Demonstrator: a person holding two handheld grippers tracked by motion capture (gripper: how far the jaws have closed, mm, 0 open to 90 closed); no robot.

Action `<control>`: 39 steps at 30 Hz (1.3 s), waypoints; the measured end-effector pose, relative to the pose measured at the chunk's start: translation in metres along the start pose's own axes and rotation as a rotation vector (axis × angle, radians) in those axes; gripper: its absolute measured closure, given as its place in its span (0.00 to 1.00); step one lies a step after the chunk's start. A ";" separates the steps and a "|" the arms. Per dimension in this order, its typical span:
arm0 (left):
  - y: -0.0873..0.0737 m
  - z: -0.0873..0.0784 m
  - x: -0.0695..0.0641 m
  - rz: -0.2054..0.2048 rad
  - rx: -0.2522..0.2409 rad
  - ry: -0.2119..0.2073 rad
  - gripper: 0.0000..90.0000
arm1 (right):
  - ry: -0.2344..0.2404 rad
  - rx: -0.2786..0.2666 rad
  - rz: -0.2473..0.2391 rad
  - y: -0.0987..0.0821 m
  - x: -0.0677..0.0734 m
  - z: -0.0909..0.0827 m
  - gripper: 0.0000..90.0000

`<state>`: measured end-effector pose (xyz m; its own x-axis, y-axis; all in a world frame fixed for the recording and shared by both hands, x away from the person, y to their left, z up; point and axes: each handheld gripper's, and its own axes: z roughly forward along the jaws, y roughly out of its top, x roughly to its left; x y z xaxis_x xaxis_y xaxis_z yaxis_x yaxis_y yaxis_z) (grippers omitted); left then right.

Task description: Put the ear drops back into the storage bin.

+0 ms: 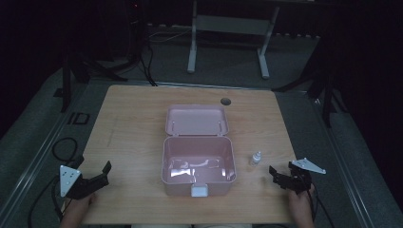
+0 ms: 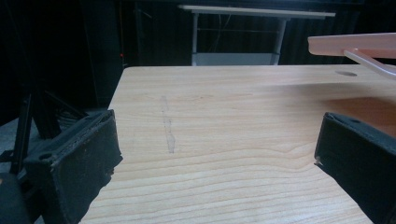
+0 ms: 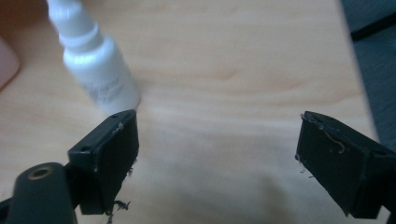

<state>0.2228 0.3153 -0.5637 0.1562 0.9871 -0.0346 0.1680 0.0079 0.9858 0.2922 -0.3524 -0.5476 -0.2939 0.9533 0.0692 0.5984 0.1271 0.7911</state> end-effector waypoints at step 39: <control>0.000 0.000 0.000 0.000 0.001 -0.004 0.00 | 0.094 0.715 -0.230 0.032 0.020 -0.005 0.11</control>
<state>0.2226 0.3153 -0.5636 0.1598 0.9865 -0.0353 0.1685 0.0079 0.9857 0.3021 -0.3305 -0.5181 -0.5132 0.8578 0.0270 0.8425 0.4975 0.2068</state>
